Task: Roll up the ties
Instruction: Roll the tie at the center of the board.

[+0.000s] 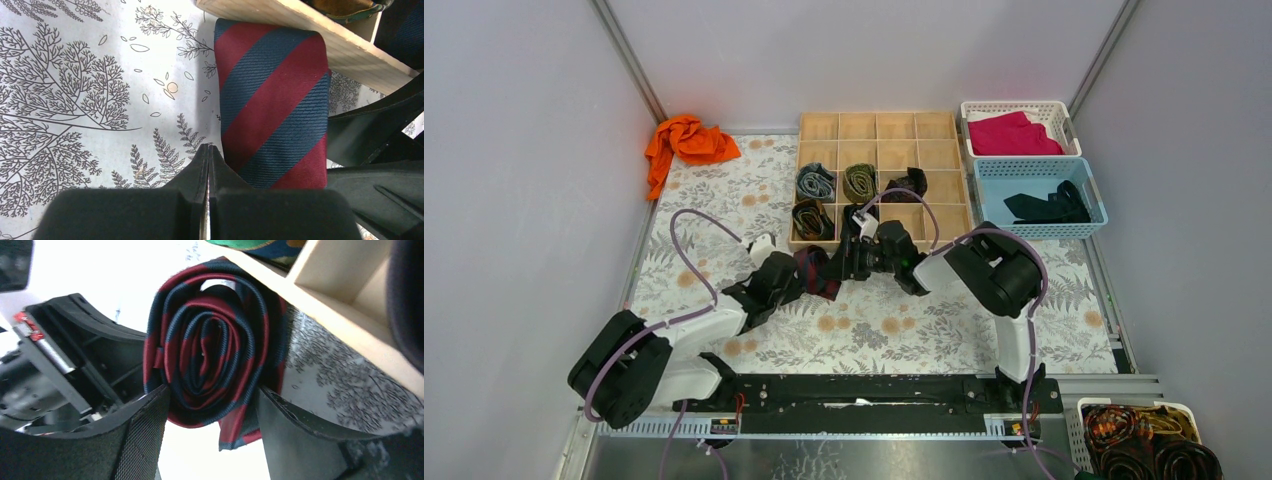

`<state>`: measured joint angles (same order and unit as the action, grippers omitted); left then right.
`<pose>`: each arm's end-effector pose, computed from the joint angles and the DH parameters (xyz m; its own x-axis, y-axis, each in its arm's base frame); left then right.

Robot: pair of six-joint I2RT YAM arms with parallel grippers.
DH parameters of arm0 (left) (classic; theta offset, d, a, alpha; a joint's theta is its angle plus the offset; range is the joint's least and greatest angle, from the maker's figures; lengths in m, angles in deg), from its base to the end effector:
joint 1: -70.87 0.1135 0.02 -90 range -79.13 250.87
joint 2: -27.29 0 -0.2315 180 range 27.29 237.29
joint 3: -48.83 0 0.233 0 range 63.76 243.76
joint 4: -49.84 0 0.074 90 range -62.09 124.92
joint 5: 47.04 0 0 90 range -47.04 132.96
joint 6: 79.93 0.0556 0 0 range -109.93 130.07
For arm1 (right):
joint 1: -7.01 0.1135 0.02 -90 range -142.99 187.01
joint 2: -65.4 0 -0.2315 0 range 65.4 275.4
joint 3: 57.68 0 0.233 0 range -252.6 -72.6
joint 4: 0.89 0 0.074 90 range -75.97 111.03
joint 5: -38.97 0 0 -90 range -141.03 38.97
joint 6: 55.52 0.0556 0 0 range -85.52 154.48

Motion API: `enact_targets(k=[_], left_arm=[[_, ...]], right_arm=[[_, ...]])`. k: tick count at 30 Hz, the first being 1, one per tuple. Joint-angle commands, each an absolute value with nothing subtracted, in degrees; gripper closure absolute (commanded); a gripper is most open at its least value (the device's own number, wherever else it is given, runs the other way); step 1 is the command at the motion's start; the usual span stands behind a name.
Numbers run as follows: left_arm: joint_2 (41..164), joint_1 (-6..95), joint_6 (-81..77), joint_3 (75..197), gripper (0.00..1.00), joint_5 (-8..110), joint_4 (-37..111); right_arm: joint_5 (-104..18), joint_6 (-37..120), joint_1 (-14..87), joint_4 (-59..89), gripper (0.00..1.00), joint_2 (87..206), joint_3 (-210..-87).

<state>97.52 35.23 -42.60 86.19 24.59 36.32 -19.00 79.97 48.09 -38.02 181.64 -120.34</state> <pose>0.1929 -0.1168 0.1131 -0.6561 -0.4582 -0.5997 -0.2397 0.8800 -0.4101 0.2647 0.2699 0.0993 -0.8203 0.0869 -0.5652 -0.5071 0.3464 0.7892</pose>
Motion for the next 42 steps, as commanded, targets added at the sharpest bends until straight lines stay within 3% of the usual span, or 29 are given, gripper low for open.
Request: enact_targets(k=[1, 9, 13, 20, 30, 42], left_arm=[[97.1, 35.0, -40.7, 85.8, 1.00, 24.4, 38.6], [88.0, 35.0, -40.5, 87.9, 1.00, 22.5, 28.6], [85.6, 35.0, -39.8, 89.4, 1.00, 22.0, 26.8], [92.6, 35.0, -39.5, 88.6, 1.00, 26.0, 37.8], [103.2, 35.0, -39.2, 89.5, 1.00, 32.5, 51.2], [105.3, 35.0, -40.1, 90.3, 1.00, 31.6, 49.1]], right_arm=[[-28.6, 76.2, 48.0, -23.5, 0.28, 178.1, -119.3], [-37.6, 71.3, 48.0, -12.3, 0.28, 168.8, -117.4], [-37.7, 71.4, 48.0, -13.9, 0.28, 167.1, -115.2], [-37.7, 72.7, 48.0, -13.7, 0.27, 159.8, -111.2], [-42.5, 73.3, 48.0, -0.7, 0.25, 150.9, -108.6], [-38.9, 79.6, 48.3, -19.2, 0.22, 155.1, -97.5]])
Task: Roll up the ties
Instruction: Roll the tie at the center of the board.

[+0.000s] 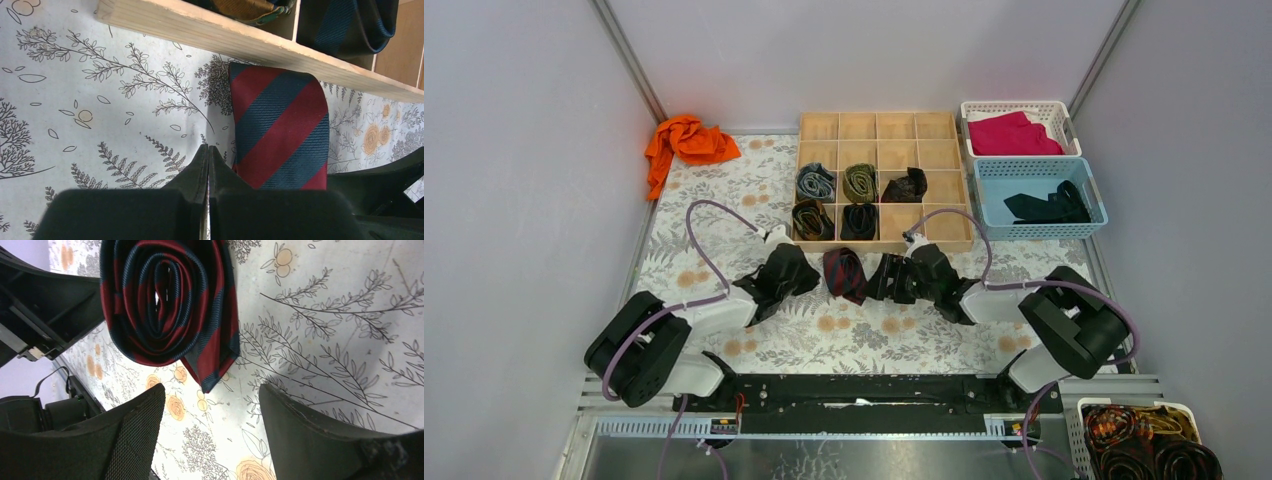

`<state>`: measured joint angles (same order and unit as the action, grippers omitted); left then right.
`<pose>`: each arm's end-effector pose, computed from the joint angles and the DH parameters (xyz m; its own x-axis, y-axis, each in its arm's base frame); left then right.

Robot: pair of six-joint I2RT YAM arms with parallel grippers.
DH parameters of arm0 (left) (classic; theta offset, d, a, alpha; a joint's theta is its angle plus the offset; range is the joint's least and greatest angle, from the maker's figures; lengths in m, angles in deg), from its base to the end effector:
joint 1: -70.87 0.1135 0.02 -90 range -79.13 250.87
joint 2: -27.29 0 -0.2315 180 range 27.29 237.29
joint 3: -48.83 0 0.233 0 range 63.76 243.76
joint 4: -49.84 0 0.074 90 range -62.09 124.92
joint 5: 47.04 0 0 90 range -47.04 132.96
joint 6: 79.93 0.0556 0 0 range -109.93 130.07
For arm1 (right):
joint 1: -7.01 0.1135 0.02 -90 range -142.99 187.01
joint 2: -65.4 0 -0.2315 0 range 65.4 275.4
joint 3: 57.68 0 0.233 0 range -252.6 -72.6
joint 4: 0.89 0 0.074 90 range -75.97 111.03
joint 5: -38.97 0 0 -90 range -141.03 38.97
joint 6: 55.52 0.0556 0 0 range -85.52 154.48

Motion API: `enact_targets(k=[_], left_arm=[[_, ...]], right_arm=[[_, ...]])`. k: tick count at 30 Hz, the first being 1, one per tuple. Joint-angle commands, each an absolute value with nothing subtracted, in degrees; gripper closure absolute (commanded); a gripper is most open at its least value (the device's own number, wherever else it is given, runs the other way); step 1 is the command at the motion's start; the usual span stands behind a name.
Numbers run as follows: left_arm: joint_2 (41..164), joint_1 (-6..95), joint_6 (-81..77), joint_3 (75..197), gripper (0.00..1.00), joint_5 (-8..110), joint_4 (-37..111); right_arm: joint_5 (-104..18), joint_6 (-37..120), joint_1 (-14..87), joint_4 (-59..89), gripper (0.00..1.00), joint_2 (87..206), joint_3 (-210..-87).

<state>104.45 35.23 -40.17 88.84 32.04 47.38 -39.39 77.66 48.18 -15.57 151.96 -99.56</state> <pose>0.2120 -0.1391 0.1165 -0.6800 -0.4412 -0.5856 -0.1082 0.8503 -0.5150 0.2057 0.1948 0.1165 -0.8057 0.1858 -0.5625 -0.3085 0.6790 0.6662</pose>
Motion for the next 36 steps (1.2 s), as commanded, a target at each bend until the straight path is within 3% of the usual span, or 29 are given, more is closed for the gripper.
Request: enact_targets(k=[1, 19, 36], left_arm=[[105.4, 35.0, -40.2, 90.4, 1.00, 31.4, 48.8], [112.5, 35.0, -40.7, 91.6, 1.00, 33.5, 50.7], [113.8, 35.0, -39.6, 92.5, 1.00, 34.0, 50.3]], right_arm=[[-38.5, 80.2, 48.3, -20.6, 0.22, 155.9, -97.3], [-34.9, 85.9, 48.3, -35.2, 0.20, 165.9, -97.9], [-31.8, 86.4, 48.3, -37.9, 0.20, 171.3, -104.3]])
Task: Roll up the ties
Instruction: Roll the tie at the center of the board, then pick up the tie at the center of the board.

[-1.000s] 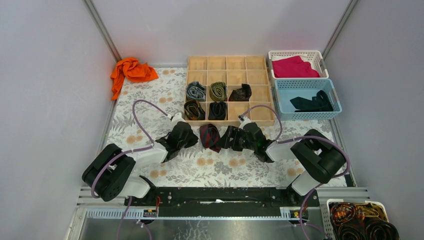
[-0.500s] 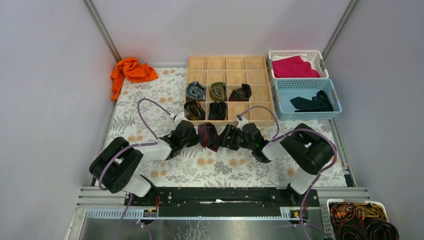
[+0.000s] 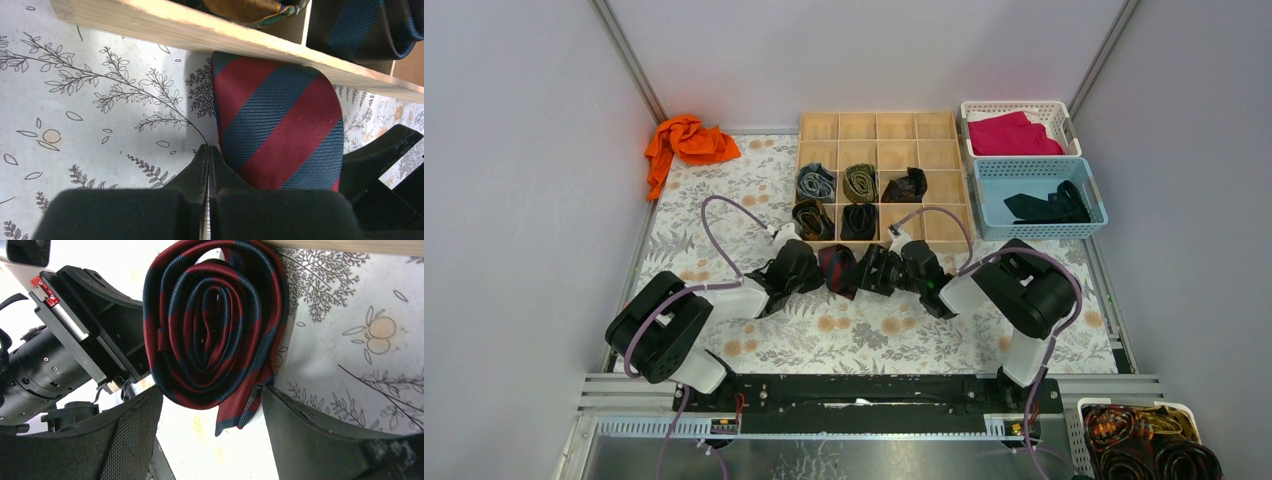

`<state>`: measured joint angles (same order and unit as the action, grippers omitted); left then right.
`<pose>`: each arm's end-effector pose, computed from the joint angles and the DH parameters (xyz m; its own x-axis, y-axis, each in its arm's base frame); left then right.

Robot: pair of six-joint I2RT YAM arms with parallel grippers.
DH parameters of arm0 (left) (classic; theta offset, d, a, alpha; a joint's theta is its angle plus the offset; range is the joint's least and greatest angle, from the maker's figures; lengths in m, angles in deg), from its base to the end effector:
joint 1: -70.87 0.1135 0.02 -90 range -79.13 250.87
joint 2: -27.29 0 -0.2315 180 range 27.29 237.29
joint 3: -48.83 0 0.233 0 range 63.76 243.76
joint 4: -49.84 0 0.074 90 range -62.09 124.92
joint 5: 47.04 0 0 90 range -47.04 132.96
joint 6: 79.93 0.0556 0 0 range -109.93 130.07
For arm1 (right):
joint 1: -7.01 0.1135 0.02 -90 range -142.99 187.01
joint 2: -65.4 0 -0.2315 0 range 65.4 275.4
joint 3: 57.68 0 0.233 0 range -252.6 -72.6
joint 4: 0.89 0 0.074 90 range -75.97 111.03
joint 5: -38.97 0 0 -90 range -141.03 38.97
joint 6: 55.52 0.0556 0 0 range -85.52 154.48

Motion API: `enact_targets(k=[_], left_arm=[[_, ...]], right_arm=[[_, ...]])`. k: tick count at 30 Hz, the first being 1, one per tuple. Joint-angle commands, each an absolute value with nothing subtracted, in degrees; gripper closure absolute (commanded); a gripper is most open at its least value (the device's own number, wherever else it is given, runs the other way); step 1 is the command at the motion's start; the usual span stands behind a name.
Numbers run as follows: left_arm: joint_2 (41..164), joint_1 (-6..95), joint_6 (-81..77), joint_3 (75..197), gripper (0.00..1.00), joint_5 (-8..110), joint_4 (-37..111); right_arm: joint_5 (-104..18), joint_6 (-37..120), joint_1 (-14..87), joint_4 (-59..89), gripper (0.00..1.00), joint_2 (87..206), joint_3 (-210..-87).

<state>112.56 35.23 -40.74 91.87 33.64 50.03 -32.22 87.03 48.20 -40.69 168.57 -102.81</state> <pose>0.2240 -0.1495 0.1013 -0.7138 -0.4293 -0.5533 -0.1202 0.8535 -0.5071 0.2263 0.2218 0.1016 -0.8211 0.2801 -0.4974 -0.3322 0.4742 0.8154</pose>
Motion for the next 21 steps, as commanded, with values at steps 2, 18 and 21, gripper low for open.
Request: enact_targets(k=[2, 18, 21], left_arm=[[114.2, 35.0, -39.5, 92.5, 1.00, 34.1, 50.3], [115.0, 35.0, -38.5, 92.1, 1.00, 33.9, 50.7], [115.4, 35.0, -38.4, 92.0, 1.00, 33.7, 50.9]], right_arm=[[-32.0, 86.6, 48.3, -38.5, 0.20, 172.3, -104.8], [-34.0, 84.4, 48.3, -35.1, 0.17, 178.5, -112.3], [-33.8, 84.1, 48.3, -33.7, 0.18, 179.7, -114.3]])
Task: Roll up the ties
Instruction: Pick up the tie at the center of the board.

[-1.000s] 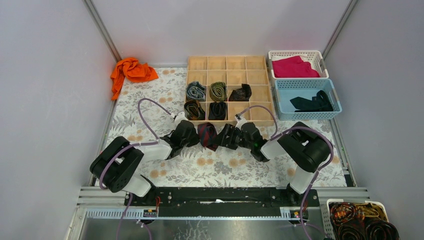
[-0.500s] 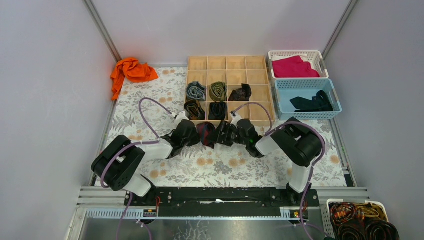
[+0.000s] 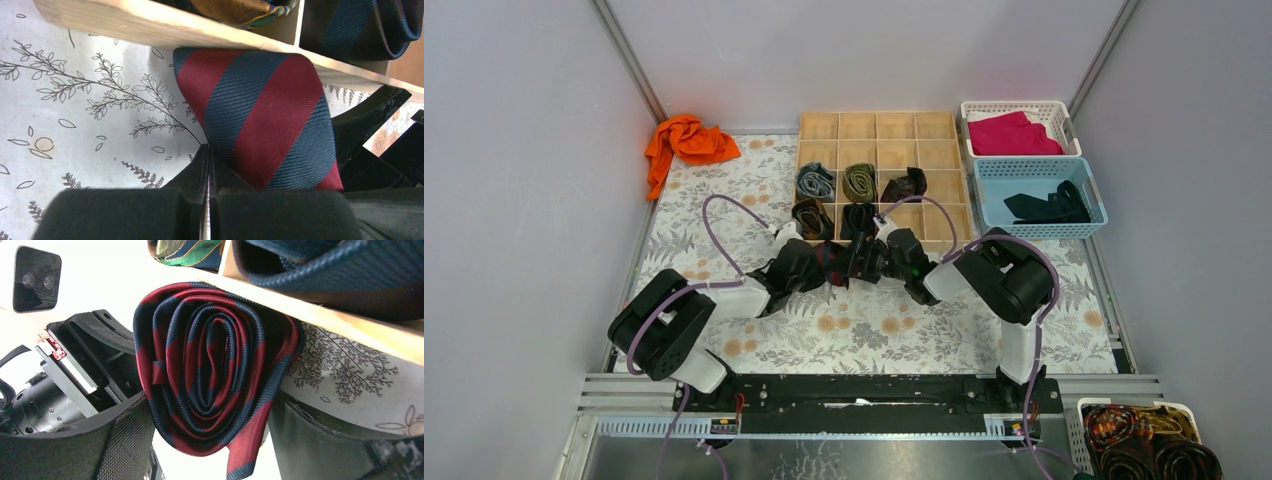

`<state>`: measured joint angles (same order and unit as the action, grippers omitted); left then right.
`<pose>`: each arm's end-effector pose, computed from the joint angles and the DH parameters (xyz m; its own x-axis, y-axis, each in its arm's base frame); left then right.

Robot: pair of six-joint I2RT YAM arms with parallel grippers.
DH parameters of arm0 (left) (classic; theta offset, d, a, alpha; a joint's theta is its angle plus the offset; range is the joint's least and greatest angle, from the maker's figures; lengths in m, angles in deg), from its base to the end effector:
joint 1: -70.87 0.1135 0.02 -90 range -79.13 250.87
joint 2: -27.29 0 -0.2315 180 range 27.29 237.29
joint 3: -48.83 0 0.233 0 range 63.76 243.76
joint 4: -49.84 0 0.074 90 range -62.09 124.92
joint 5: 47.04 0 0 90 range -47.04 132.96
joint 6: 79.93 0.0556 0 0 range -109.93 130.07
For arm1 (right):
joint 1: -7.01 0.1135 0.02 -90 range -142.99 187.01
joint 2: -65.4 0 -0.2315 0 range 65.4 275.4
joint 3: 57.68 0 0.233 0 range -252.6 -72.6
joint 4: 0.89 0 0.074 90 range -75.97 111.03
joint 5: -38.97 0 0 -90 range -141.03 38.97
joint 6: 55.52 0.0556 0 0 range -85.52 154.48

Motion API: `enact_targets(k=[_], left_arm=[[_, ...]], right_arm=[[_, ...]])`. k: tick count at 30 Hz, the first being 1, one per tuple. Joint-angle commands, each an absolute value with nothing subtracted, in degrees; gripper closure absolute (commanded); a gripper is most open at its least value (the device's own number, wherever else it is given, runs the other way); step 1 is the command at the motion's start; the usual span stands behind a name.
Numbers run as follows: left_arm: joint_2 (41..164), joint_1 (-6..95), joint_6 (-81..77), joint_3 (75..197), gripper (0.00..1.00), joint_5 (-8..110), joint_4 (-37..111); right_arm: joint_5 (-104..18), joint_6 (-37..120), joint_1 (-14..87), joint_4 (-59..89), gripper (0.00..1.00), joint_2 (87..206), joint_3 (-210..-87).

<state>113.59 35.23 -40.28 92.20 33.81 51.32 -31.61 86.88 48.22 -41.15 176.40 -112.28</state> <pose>0.2264 -0.1515 0.1005 -0.7116 -0.4251 -0.5593 -0.1089 0.8533 -0.5099 0.2537 0.2467 0.1004 -0.8102 0.2837 -0.5129 -0.3600 0.4496 0.8175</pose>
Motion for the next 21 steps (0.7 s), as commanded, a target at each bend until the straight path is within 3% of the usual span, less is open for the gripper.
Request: enact_targets(k=[1, 9, 16, 21], left_arm=[[115.4, 35.0, -38.4, 92.0, 1.00, 33.7, 50.9], [115.9, 35.0, -38.0, 91.6, 1.00, 33.5, 51.5], [115.8, 35.0, -37.7, 91.0, 1.00, 33.5, 52.0], [115.1, 35.0, -37.5, 90.6, 1.00, 33.6, 51.7]], right_arm=[[-33.8, 84.1, 48.4, -33.3, 0.18, 180.1, -114.8], [-33.1, 83.8, 48.4, -33.5, 0.31, 183.9, -117.0], [-34.1, 84.5, 48.5, -36.2, 0.51, 185.0, -116.6], [-34.8, 83.2, 49.1, -36.0, 0.71, 184.4, -116.6]])
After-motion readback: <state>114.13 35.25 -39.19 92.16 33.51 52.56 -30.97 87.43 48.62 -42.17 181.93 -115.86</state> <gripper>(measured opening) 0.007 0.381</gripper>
